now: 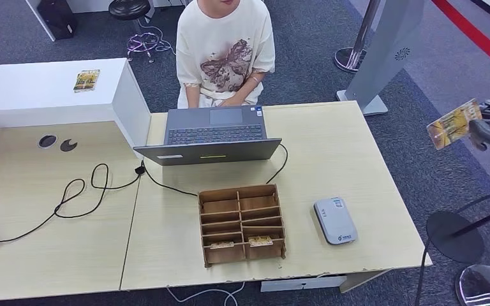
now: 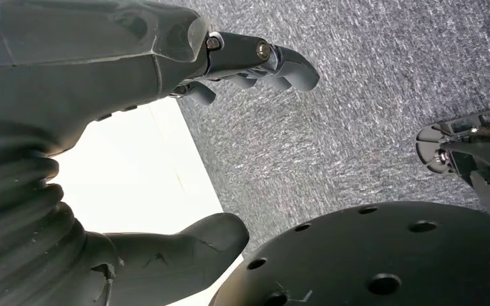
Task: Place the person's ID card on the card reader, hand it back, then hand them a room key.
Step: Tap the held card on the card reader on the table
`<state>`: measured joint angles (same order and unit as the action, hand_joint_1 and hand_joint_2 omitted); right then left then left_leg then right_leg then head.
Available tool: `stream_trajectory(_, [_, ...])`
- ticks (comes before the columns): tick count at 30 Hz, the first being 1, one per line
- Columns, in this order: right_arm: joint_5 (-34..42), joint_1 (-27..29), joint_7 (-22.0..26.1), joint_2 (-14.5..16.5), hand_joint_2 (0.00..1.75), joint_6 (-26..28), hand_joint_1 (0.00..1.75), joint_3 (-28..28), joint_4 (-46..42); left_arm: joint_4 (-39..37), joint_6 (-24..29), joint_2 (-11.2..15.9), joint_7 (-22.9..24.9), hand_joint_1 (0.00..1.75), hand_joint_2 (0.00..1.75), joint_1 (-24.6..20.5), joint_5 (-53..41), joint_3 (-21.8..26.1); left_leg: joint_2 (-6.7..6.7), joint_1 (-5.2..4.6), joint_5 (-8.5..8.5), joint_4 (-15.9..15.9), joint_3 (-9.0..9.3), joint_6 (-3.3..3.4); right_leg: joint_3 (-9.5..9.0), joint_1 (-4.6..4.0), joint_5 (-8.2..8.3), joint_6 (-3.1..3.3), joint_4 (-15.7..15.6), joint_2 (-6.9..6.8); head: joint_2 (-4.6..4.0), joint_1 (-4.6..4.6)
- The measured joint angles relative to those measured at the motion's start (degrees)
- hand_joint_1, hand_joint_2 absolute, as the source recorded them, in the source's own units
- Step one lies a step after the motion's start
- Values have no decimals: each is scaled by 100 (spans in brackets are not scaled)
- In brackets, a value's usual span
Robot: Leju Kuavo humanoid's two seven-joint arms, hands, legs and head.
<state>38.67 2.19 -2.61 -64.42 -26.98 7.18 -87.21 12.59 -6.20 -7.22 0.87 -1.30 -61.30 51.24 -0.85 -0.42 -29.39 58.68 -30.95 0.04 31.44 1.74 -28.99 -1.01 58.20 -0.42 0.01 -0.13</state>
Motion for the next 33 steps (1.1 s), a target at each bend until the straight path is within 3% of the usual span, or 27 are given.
stream_trajectory(5, [51,913,-122,-246,175,49,175,606,-380,-2,-2,-3,0,0,175,-8,-87,93,4,2,0,0,-1,0,1,-1,0,0,0,4,1,0])
stream_trajectory(11, [-24,1466,-243,-324,175,170,175,845,-625,-2,-13,-3,0,0,175,-11,-154,127,6,2,0,0,0,0,1,-1,0,0,-1,5,0,-2])
stream_trajectory(23, [-351,1664,-282,-360,175,401,175,474,-675,-2,-101,-5,0,0,175,-19,-291,199,8,3,0,1,1,0,2,-2,1,0,-1,8,2,-1])
stream_trajectory(33, [-519,1482,-267,-358,175,393,175,-42,-636,-2,-132,-5,-5,0,175,-26,-372,212,13,3,0,1,2,0,2,-2,1,0,0,12,2,-1])
